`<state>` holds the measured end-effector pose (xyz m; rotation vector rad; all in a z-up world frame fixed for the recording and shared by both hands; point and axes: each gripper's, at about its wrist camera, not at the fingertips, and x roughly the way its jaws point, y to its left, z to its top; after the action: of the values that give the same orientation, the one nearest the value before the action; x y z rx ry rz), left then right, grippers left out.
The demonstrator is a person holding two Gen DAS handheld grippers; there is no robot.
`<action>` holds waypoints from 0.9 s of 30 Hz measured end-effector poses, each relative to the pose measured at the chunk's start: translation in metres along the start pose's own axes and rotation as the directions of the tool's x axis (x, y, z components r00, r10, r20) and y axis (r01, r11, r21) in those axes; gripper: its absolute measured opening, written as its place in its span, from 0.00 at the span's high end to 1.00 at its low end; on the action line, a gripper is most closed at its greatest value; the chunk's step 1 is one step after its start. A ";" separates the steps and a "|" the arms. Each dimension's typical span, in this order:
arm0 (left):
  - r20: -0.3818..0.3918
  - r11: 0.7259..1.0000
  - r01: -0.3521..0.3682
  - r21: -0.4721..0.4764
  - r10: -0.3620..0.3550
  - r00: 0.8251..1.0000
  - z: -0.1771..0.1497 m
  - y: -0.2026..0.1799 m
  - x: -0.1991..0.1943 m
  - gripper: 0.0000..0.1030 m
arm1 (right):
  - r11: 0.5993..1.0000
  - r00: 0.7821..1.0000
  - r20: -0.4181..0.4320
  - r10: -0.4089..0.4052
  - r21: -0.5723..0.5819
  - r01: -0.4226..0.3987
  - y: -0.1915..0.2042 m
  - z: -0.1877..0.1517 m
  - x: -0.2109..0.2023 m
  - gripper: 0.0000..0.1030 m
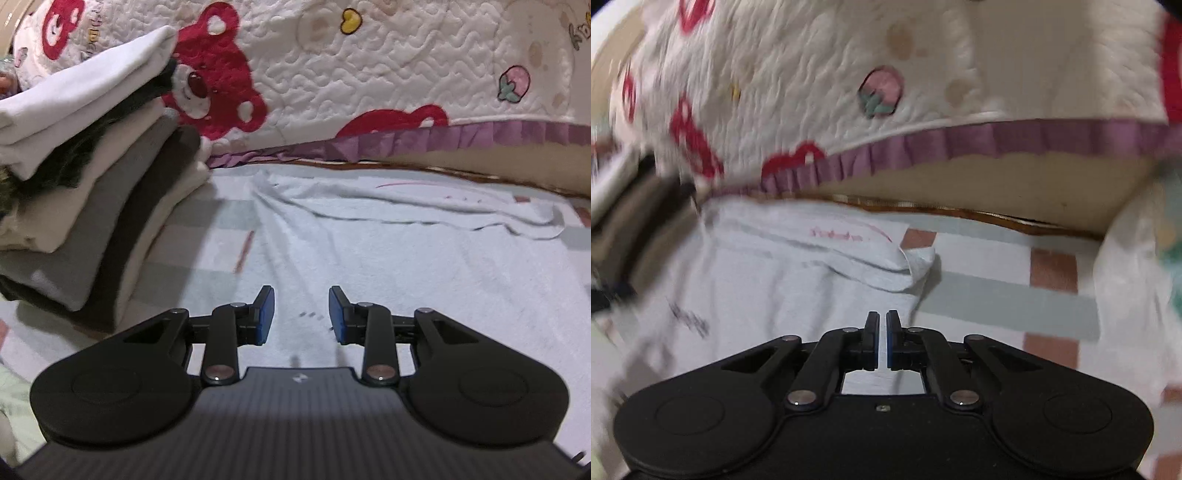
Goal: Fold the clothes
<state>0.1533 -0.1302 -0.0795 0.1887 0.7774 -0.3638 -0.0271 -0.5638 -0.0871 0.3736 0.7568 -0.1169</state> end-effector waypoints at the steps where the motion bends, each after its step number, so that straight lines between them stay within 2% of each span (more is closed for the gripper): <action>1: -0.003 1.000 0.012 0.010 -0.012 1.000 0.004 -0.003 0.003 0.69 | 0.999 1.000 0.010 -0.002 0.054 0.001 -0.003 -0.004 -0.004 0.88; 2: -0.004 1.000 0.020 0.021 -0.020 1.000 0.008 -0.005 0.006 0.67 | 0.996 1.000 0.012 -0.020 0.089 0.019 -0.004 -0.006 -0.005 0.87; 3: 0.002 0.999 0.023 0.030 -0.023 1.000 0.014 -0.005 0.011 0.59 | 0.994 0.999 0.007 -0.045 0.104 0.044 -0.003 -0.004 -0.005 0.83; 4: 0.008 0.999 0.026 0.042 -0.026 1.000 0.020 -0.003 0.018 0.55 | 0.991 0.998 0.001 -0.070 0.115 0.069 -0.002 -0.002 -0.004 0.79; 5: 0.015 0.998 0.029 0.056 -0.030 0.999 0.026 -0.001 0.025 0.54 | 0.990 0.997 -0.001 -0.083 0.112 0.082 0.001 0.002 -0.003 0.79; 8: 0.010 0.994 0.053 0.096 -0.054 0.998 0.042 0.015 0.057 0.55 | 0.994 0.995 -0.021 -0.098 0.051 0.099 0.014 0.024 0.017 0.75; 9: 0.005 0.993 0.049 0.108 -0.050 0.999 0.046 0.021 0.069 0.57 | 0.994 0.994 -0.038 -0.104 0.026 0.105 0.017 0.030 0.029 0.70; 11: -0.006 0.993 0.024 0.115 -0.024 1.000 0.052 0.034 0.096 0.58 | 0.994 0.991 -0.076 -0.111 -0.010 0.110 0.021 0.041 0.056 0.69; 13: -0.019 0.995 -0.020 0.102 0.023 1.000 0.057 0.051 0.124 0.58 | 0.994 0.989 -0.104 -0.109 -0.015 0.108 0.020 0.046 0.090 0.65; 14: -0.012 0.997 -0.029 0.075 0.030 0.999 0.059 0.063 0.139 0.57 | 0.992 0.987 -0.101 -0.129 -0.011 0.128 0.018 0.045 0.106 0.61; 15: -0.015 0.998 -0.032 0.053 0.033 0.999 0.062 0.072 0.152 0.57 | 0.985 0.980 -0.106 -0.169 0.002 0.170 0.016 0.044 0.119 0.52; 16: -0.019 0.999 -0.034 0.032 0.034 0.999 0.065 0.081 0.165 0.57 | 0.978 0.973 -0.102 -0.207 0.016 0.209 0.015 0.041 0.129 0.52; 18: -0.021 1.000 -0.028 -0.006 0.028 0.999 0.075 0.093 0.188 0.56 | 0.980 0.979 -0.066 -0.193 0.037 0.195 0.009 0.038 0.139 0.52; 20: -0.008 0.999 -0.029 -0.034 0.029 1.000 0.083 0.100 0.205 0.54 | 0.980 0.981 -0.020 -0.193 0.056 0.193 0.000 0.041 0.148 0.53; 22: -0.006 0.998 -0.046 -0.035 0.046 0.999 0.092 0.105 0.222 0.54 | 0.973 0.976 -0.043 -0.212 0.078 0.215 -0.011 0.051 0.164 0.96; 23: 0.003 0.998 -0.051 -0.035 0.051 0.999 0.095 0.107 0.229 0.54 | 0.969 0.972 -0.064 -0.227 0.088 0.232 -0.017 0.056 0.172 0.96; 27: -0.002 0.999 0.026 -0.020 -0.026 1.000 0.099 0.106 0.248 0.54 | 0.952 0.972 -0.036 -0.232 0.195 0.235 -0.036 0.087 0.180 0.97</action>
<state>0.4210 -0.1241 -0.1832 0.1604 0.7862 -0.3800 0.1514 -0.6241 -0.1634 0.4737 0.8024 -0.4157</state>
